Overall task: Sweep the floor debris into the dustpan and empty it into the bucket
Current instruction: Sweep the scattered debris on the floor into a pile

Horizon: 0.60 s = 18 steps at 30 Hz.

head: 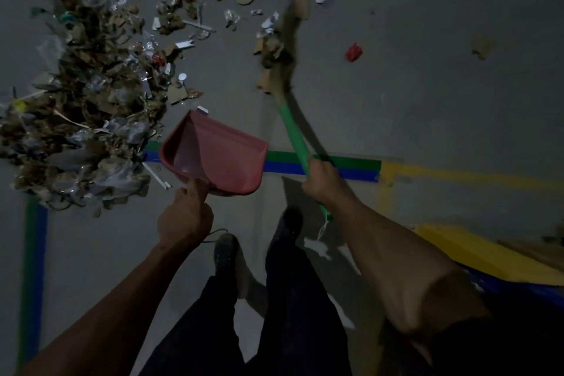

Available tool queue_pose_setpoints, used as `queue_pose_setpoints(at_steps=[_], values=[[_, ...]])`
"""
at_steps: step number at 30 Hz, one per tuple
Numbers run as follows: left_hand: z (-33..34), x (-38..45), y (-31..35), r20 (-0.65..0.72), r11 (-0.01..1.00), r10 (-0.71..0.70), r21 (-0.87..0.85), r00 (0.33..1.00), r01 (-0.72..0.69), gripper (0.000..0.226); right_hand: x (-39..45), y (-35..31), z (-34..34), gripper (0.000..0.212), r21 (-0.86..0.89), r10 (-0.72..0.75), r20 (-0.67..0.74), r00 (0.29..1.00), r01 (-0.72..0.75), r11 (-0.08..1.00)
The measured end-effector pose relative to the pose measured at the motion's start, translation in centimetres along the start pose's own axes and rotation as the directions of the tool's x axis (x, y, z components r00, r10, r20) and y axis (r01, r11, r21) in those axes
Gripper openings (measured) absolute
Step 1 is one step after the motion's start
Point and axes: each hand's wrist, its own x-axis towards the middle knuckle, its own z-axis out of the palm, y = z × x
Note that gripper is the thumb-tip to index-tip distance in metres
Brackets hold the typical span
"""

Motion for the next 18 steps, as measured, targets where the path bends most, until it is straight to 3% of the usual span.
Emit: queue_pose_setpoints(at_steps=[4, 9, 14, 18], values=[[-0.2, -0.5, -0.8, -0.021, 0.993, -0.113, -0.029, 0.993, 0.112, 0.047, 0.9, -3.7, -1.0, 0.045, -0.045, -0.144, 0.024, 0.989, 0.145, 0.988], [-1.7, -1.3, -0.1, -0.024, 0.986, -0.154, -0.067, 0.988, 0.152, 0.048, -2.3, -2.4, -3.3, 0.066, 0.042, -0.205, -0.071, 0.976, 0.209, 0.977], [-3.3, -1.1, 1.3, -0.028, 0.989, -0.111, -0.102, 0.993, 0.108, 0.049, -5.8, 1.6, -4.5, 0.077, 0.249, 0.032, -0.223, 0.974, 0.025, 0.968], [-4.6, 0.4, 2.9, -0.020, 0.990, -0.089, -0.116, 0.996, 0.086, 0.055, -7.1, 4.4, -6.3, 0.069, 0.400, 0.265, -0.328, 0.907, -0.120, 0.908]])
